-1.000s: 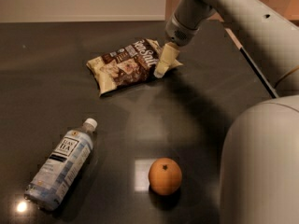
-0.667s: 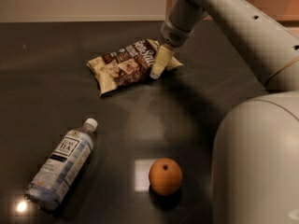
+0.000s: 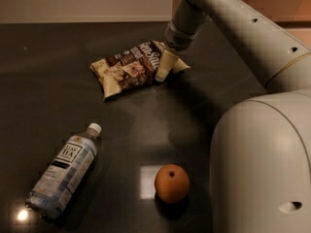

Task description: Move brown chip bag near blue plastic bottle

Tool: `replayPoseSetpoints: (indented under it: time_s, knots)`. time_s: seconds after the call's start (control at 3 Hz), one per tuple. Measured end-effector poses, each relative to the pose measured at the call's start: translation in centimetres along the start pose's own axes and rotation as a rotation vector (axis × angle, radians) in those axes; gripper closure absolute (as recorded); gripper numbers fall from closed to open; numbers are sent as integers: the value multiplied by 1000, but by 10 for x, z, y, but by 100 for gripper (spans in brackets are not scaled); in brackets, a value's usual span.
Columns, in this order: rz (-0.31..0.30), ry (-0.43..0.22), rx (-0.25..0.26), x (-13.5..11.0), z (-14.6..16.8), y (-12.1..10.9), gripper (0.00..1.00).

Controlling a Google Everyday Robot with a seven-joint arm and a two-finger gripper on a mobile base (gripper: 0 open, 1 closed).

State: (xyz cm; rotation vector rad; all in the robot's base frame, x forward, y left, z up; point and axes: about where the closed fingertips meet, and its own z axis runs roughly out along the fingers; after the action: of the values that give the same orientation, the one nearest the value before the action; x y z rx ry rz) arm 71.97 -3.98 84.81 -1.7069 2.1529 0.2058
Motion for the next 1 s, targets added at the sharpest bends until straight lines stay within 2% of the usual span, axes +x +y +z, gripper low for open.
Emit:
replayPoseSetpoints:
  time_s: [0.33, 0.67, 1.0]
  knots:
    - [7, 14, -4, 2, 1, -1, 39]
    - [16, 27, -10, 4, 0, 1, 100]
    - [40, -1, -46, -7, -33, 48, 100]
